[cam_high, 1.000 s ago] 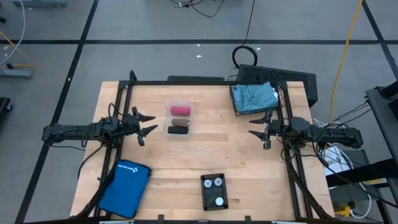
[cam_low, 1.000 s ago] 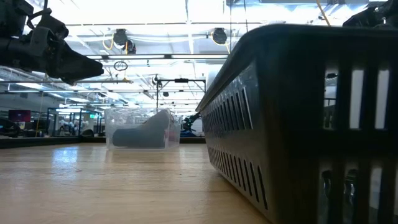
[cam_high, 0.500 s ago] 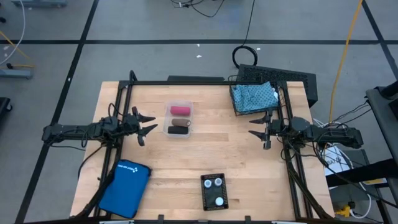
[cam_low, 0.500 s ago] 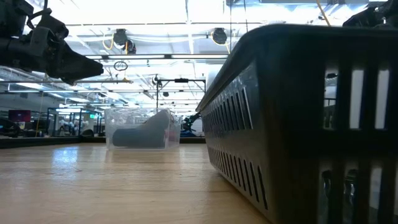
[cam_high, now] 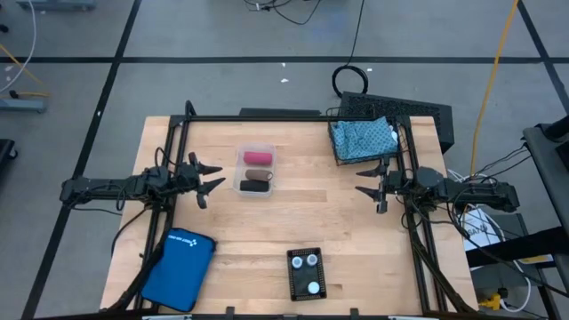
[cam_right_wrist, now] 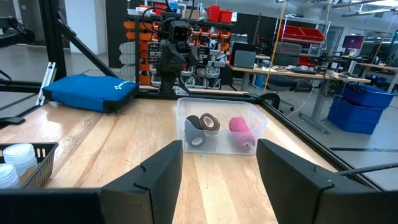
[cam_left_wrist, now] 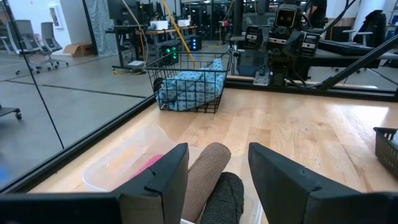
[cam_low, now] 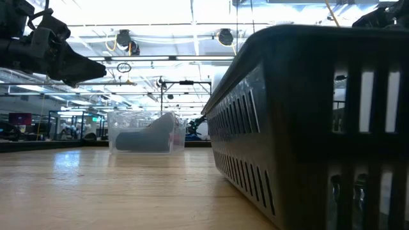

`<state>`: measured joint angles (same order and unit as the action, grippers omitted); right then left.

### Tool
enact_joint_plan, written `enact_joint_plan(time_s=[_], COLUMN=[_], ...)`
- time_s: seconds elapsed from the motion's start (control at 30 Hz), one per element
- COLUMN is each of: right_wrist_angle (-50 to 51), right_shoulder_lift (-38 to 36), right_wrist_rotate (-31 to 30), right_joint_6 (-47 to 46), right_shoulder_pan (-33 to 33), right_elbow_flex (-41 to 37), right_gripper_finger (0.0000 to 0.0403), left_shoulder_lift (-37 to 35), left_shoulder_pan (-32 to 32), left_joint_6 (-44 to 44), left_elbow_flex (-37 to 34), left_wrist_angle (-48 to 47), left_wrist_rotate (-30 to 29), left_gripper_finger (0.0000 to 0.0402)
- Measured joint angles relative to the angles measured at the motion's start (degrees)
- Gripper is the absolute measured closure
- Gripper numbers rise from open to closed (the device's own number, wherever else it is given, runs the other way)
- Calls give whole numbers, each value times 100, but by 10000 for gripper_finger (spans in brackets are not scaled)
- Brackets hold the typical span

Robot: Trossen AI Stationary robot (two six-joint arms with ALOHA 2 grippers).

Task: Pick & Place Medicine items
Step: Return to Home Position

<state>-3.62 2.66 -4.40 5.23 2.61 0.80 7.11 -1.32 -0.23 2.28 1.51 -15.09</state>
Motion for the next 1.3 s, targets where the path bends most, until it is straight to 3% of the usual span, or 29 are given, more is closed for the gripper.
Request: enact_joint_plan(time_s=[0.43, 1.3], right_wrist_angle=[-2, -2], right_shoulder_lift=[0, 0], right_wrist_rotate=[0, 0], right_joint_6=[-2, -2], right_shoulder_pan=[0, -1], right_elbow_flex=[0, 0], right_gripper_finger=[204, 204], left_shoulder_lift=[0, 0], left_shoulder_pan=[0, 0], left_joint_6=[0, 0], left_elbow_flex=[0, 0], left_wrist_angle=[-1, -1], left_wrist_rotate=[0, 0], left_gripper_finger=[195, 245])
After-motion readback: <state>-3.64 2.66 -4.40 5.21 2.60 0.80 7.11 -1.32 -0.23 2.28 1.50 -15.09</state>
